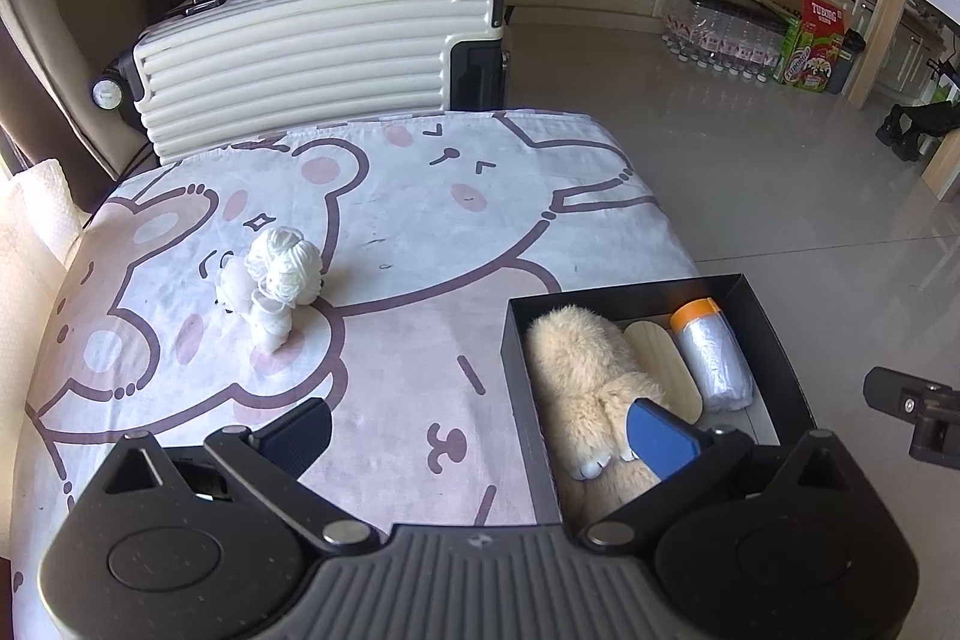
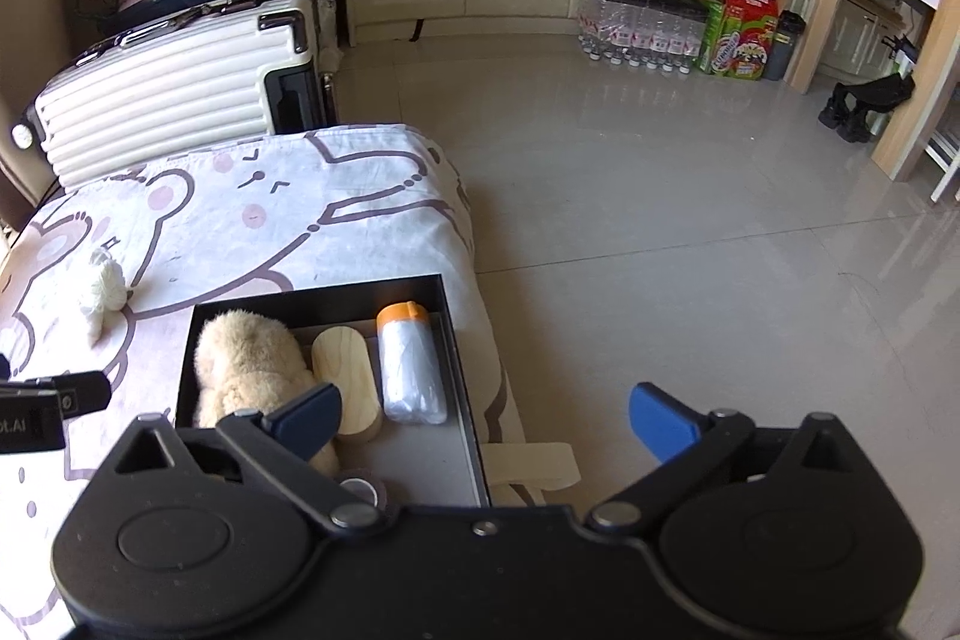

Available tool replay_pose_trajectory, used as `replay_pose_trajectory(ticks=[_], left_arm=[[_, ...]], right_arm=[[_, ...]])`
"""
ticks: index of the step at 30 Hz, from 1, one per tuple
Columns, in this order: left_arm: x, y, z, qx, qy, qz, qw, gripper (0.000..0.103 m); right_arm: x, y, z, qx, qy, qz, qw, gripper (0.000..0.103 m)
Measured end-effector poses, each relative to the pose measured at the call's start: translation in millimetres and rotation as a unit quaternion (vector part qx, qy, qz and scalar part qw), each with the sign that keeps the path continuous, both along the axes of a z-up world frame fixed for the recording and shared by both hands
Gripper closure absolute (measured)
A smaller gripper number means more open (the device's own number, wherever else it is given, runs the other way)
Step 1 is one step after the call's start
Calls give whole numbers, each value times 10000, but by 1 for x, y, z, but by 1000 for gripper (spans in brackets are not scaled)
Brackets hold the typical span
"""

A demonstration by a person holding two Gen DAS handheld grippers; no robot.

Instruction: Organize objects

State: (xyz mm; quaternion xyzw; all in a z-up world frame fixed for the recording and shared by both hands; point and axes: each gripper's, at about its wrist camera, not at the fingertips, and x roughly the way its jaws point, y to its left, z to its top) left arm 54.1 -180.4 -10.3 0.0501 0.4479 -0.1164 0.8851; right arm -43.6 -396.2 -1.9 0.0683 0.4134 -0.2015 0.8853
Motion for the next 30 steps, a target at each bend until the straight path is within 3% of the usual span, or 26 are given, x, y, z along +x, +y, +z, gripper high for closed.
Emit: replay_pose_trajectory(ticks=[19,30], left_arm=[[11,16,-4,-26,-8,133,9999,0],[24,72,-1,52,-84,576,9983,0]], right_arm=[[12,3,-7,20,57,-52,10000,0],[48,45,-9,83,28,326,9994,0]])
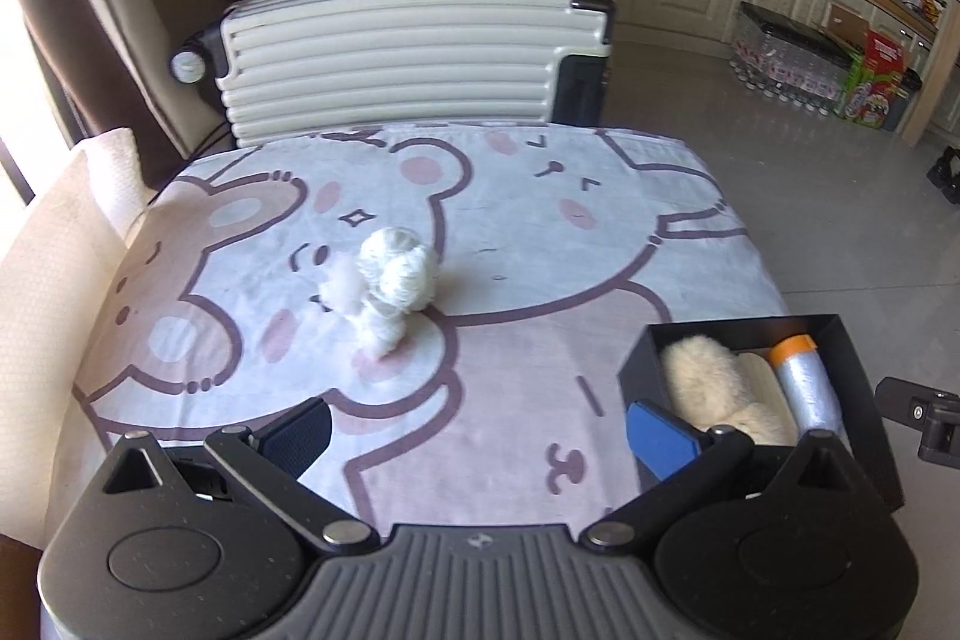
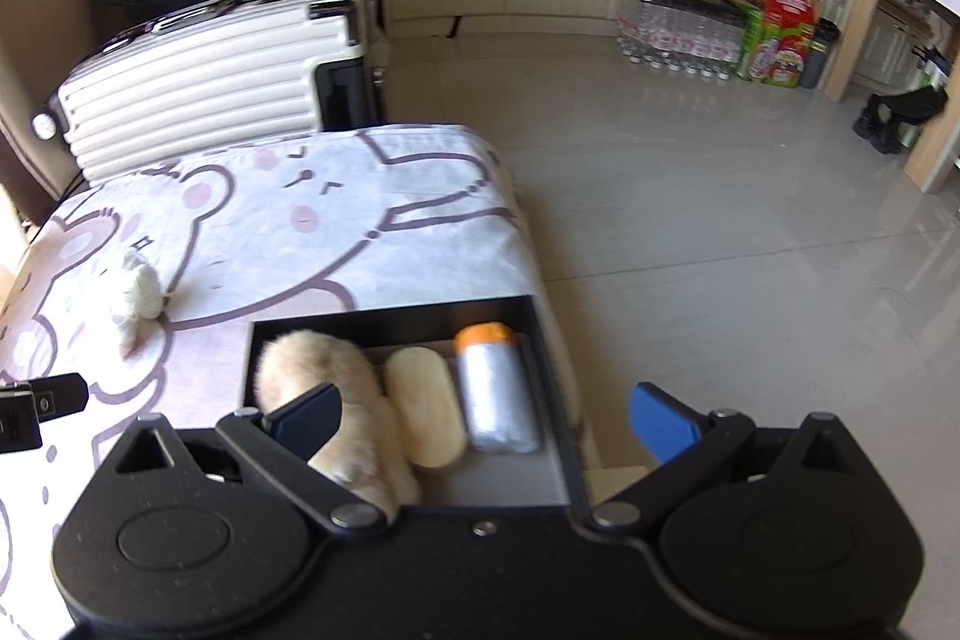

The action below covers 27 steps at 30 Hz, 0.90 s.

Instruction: Organize objects

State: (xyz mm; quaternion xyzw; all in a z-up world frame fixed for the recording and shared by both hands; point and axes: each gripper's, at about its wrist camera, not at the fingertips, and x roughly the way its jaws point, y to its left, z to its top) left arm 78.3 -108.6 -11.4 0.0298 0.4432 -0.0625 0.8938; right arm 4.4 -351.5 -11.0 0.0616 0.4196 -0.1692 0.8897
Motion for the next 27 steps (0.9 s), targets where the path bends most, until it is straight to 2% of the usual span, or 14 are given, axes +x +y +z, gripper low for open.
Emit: replay_pose_trajectory(ticks=[16,27], left_arm=[[-1,106,2,100,-48,790,9968,0],[-4,137,4,76,-131,973,9951,0]], right_arm=[[45,91,1,72,-45,780,9969,0],[60,133,2,131,-103,1095,9939,0]])
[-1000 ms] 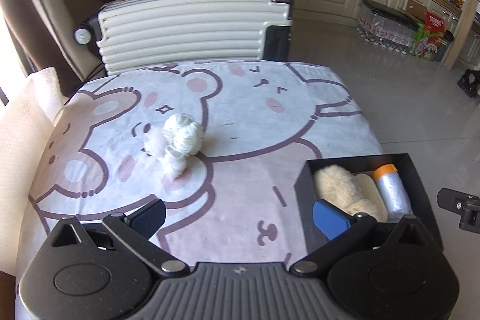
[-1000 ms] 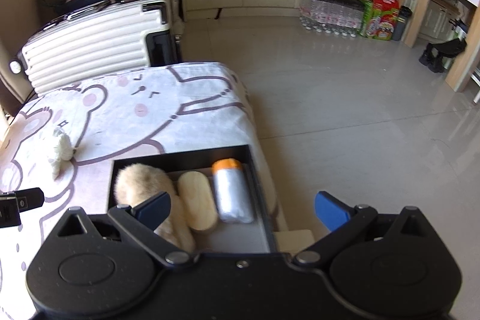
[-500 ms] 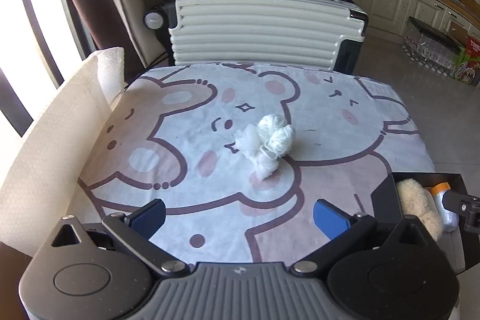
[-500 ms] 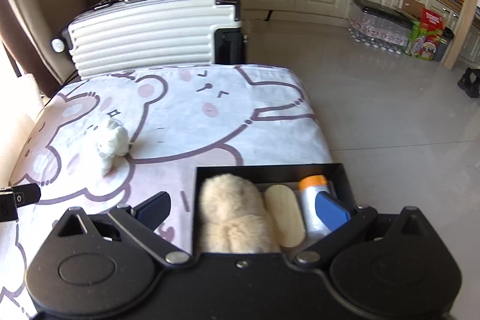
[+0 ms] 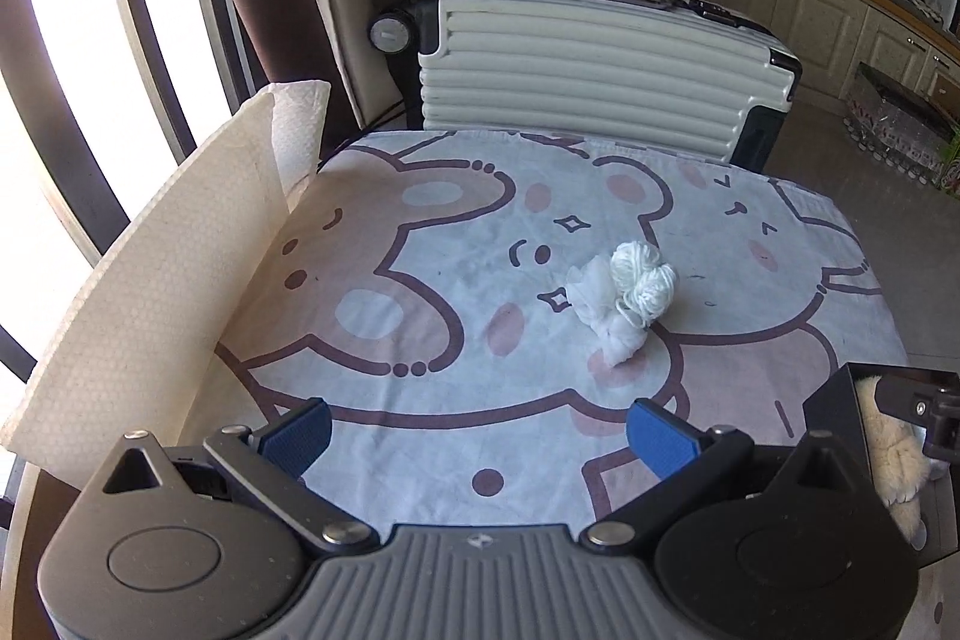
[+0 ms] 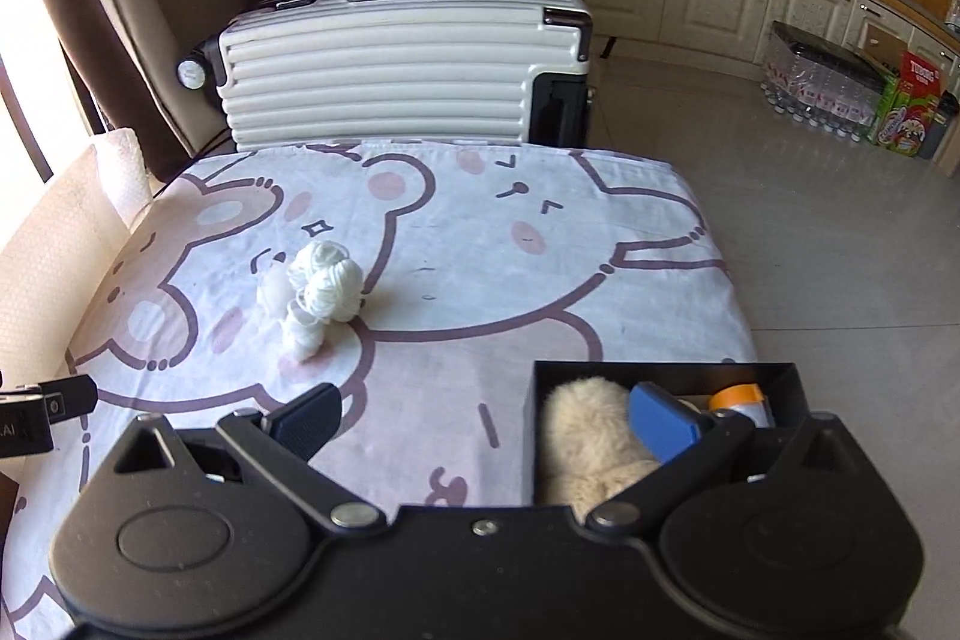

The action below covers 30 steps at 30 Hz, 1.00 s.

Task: Organize objects
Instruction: 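Move both grippers toward the white yarn bundle on the bed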

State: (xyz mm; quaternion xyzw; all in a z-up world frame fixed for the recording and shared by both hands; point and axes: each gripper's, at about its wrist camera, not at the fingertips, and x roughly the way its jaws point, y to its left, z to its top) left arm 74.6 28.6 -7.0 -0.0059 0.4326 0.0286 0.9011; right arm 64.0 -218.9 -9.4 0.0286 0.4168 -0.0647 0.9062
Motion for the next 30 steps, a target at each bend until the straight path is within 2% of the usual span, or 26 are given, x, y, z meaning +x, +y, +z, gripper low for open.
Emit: replay_pose_trajectory(ticks=[9,14,19,26,30], left_arm=[[4,2,-3,24,2,-43,10000,0],[5,2,-5,70,-133,-61,9999,0],[10,3,-8,-78,-164,-35,9998,0],[26,4,-18,-327,21,77,9994,0],[34,2,-26,-245,43,15,9997,0]], right_arm=[[5,8,-5,-2,10,79,10000,0],[7,8,-7,8,14,72,10000,0],[12,9,-12,52,-11,84,10000,0],[28,10,-20,407,-14,63,9992,0],[38,12,-25,581,-62,-1,9983,0]])
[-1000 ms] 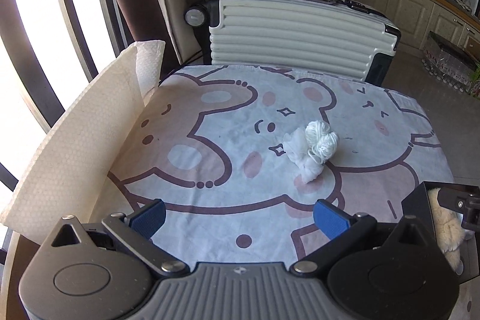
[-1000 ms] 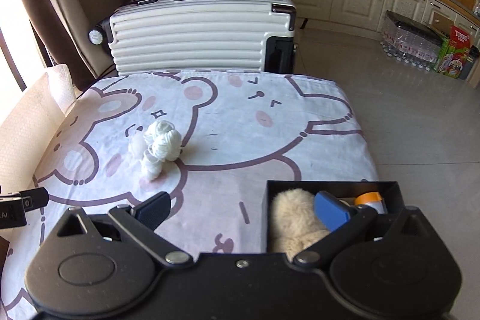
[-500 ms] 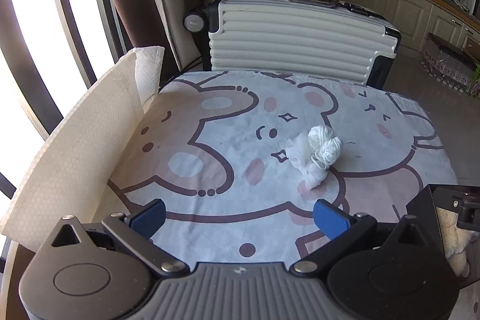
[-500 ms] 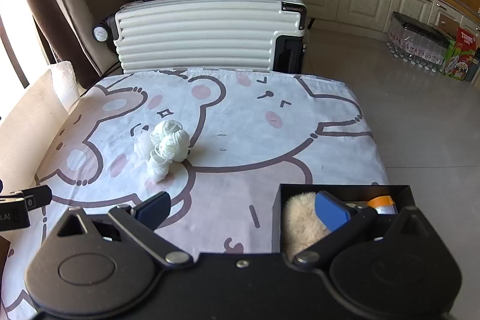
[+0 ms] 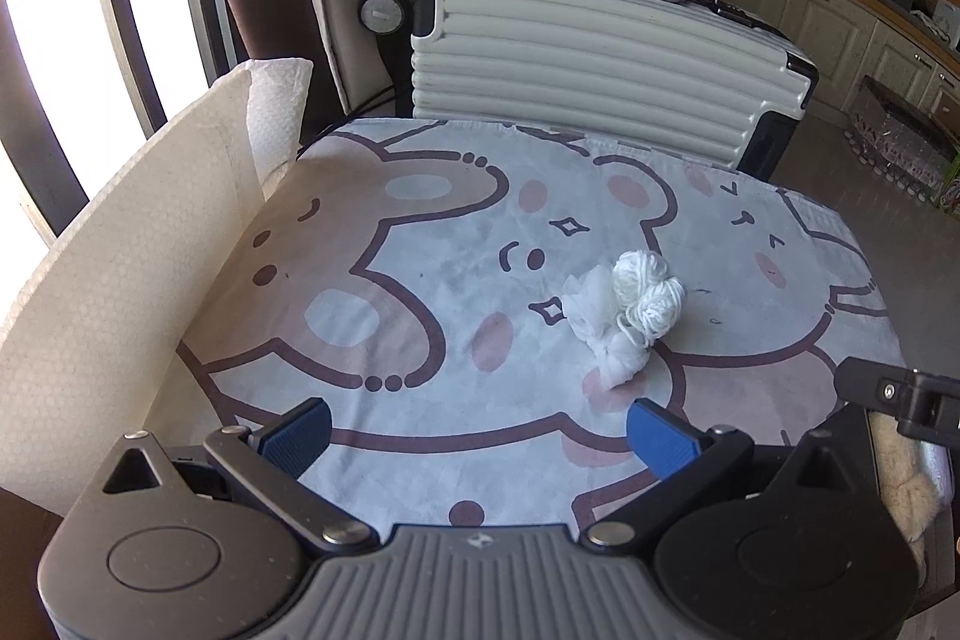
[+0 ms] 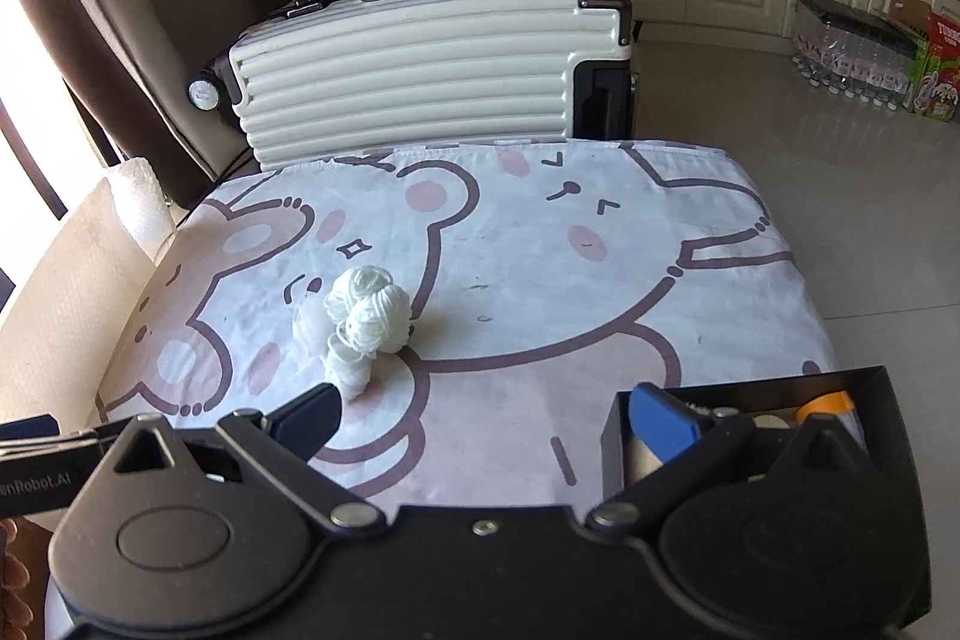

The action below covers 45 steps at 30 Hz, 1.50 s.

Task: Organize objects
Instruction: 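Move both grippers toward the white yarn bundle on the bed, then close the left gripper on the white mesh while the right gripper grasps the yarn skein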

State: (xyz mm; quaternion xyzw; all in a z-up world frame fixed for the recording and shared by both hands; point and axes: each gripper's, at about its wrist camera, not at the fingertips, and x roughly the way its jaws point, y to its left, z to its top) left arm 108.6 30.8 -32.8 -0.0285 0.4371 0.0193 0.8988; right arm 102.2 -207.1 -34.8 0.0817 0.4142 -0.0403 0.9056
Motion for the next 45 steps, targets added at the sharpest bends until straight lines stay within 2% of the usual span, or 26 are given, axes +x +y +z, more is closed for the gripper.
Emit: replay_pose_trajectory(ticks=[10,16,20,23,28,32,35,45], left_arm=[[16,-5,-8,-14,-282,-181,9994,2],[28,-9,-18,-350,-283,-126,9989,14],[38,-17,-33,-552,-46,-60,9984,20],[43,-27,-41,-413,-6,-209,9989,21],[51,-41,-53,-284,-6,-688,9972,28],[57,-45,-61,-363,-1,-894,9953,37],[62,-45,-66,-461,33,-892,9949,42],[79,-48,-84,-827,133,-876,9926,44]], right_arm=[[26,5,-16,399,-213,-171,9988,0],[38,-7,-26,1088,-351,-691,9910,1],[45,-17,-35,1689,-329,-892,9810,13],[51,-22,-41,1957,-270,-972,9755,19],[60,-25,-50,2152,-196,-939,9718,25],[68,-25,-60,2362,-125,-899,9674,36],[76,-21,-68,2439,-32,-821,9663,43],[94,-14,-86,2665,166,-710,9611,56]])
